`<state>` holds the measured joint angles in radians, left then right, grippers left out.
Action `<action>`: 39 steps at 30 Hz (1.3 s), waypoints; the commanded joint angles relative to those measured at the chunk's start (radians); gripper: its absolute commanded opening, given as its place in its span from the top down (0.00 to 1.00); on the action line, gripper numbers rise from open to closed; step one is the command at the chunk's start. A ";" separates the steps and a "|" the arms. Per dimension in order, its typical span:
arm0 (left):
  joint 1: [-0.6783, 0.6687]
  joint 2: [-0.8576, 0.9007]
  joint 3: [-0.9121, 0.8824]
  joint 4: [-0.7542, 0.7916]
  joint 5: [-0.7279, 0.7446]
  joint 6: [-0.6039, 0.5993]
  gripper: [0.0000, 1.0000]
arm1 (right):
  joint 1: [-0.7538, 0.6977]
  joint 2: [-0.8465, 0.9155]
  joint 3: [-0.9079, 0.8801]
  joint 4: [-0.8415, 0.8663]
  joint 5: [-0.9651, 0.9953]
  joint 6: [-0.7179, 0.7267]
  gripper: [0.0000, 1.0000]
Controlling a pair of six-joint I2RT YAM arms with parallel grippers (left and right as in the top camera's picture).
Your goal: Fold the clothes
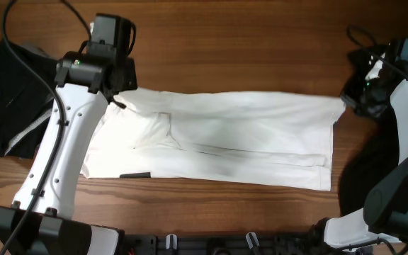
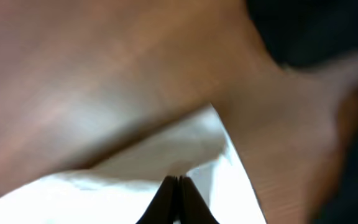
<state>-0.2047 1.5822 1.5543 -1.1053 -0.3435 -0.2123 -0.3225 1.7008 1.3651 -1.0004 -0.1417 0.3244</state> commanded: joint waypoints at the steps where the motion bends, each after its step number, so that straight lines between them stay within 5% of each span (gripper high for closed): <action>1: 0.024 -0.004 0.003 -0.066 -0.008 -0.070 0.96 | -0.005 -0.003 0.007 -0.078 0.154 0.095 0.96; 16: 0.114 -0.003 0.001 -0.358 0.014 -0.137 0.96 | -0.002 -0.003 -0.035 -0.330 0.239 0.064 0.96; 27: 0.118 -0.002 -0.142 -0.326 0.022 -0.138 0.95 | -0.002 -0.003 -0.150 -0.281 0.239 0.061 0.89; 29: 0.118 -0.002 -0.155 -0.322 0.022 -0.137 0.77 | -0.002 -0.003 -0.148 -0.247 0.236 0.070 0.84; 31: 0.118 -0.002 -0.156 -0.324 0.021 -0.137 0.59 | -0.002 -0.005 -0.144 -0.219 0.201 0.062 0.67; 39: 0.118 -0.002 -0.156 -0.290 0.047 -0.137 0.48 | -0.002 -0.061 -0.135 -0.152 0.110 -0.037 0.50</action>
<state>-0.0921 1.5829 1.4048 -1.4319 -0.3229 -0.3431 -0.3225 1.6936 1.2194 -1.1942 0.0502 0.3611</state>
